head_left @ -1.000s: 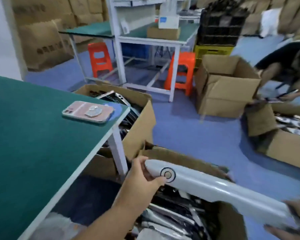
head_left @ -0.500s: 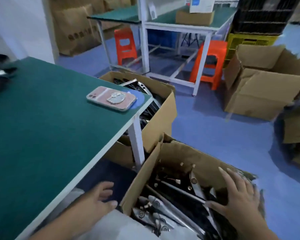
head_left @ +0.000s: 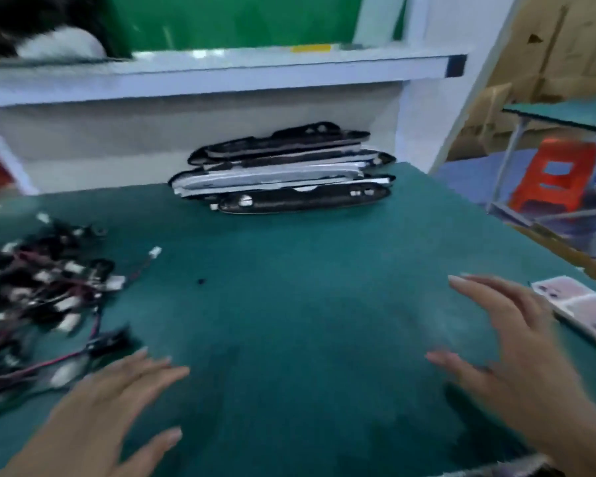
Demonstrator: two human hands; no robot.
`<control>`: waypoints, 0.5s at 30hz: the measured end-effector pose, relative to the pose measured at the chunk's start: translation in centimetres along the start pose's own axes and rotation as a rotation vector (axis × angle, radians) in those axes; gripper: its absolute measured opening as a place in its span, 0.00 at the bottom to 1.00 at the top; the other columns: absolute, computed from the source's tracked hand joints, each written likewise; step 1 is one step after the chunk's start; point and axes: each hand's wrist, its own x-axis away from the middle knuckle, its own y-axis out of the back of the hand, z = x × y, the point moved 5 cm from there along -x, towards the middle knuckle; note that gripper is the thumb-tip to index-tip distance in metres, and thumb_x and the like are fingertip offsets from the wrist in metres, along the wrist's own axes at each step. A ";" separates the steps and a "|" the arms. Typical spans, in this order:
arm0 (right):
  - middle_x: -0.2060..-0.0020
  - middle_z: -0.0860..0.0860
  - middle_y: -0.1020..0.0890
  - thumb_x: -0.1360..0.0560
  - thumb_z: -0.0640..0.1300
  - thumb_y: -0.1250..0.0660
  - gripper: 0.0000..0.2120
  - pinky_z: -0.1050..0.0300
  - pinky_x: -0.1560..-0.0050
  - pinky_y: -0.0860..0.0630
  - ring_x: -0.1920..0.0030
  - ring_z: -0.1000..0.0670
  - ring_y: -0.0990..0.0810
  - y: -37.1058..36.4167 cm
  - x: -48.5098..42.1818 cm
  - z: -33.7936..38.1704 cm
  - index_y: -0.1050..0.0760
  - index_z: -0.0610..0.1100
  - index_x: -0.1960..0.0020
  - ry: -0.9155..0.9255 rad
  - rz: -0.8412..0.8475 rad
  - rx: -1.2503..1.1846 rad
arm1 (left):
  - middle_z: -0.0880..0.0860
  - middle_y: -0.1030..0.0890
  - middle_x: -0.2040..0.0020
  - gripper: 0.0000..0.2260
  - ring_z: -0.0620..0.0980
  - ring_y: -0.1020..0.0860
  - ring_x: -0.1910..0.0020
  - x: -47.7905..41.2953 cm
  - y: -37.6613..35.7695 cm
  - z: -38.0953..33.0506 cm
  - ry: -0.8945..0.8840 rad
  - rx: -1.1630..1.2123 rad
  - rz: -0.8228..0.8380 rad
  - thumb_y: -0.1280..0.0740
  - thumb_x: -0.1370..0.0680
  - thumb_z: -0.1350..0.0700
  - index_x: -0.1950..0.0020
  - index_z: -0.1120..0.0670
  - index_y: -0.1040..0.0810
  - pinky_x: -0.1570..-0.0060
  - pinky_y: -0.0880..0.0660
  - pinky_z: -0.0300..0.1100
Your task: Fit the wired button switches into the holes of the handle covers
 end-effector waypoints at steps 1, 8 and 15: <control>0.42 0.55 0.30 0.30 0.72 0.43 0.34 0.65 0.34 0.43 0.42 0.46 0.31 -1.8 -1.6 0.6 0.33 0.51 0.34 0.026 0.041 -0.018 | 0.22 0.45 0.31 0.23 0.26 0.47 0.29 0.5 0.4 0.9 0.016 -0.051 0.006 0.52 0.27 0.27 0.34 0.30 0.39 0.36 0.40 0.37; 0.43 0.52 0.26 0.33 0.51 0.25 0.27 0.47 0.39 0.32 0.41 0.42 0.29 -12.8 -9.5 0.0 0.26 0.49 0.36 0.035 0.225 0.015 | 0.24 0.52 0.28 0.19 0.26 0.52 0.29 -0.1 -0.2 6.9 0.106 -0.023 -0.078 0.56 0.23 0.32 0.31 0.24 0.50 0.35 0.46 0.32; 0.35 0.56 0.33 0.23 0.53 0.40 0.19 0.49 0.35 0.36 0.34 0.50 0.39 -21.3 -17.1 -2.5 0.34 0.55 0.32 -0.108 0.411 0.238 | 0.25 0.47 0.28 0.17 0.27 0.50 0.28 -6.0 0.1 13.1 0.023 -0.091 -0.176 0.55 0.20 0.36 0.34 0.33 0.37 0.31 0.50 0.30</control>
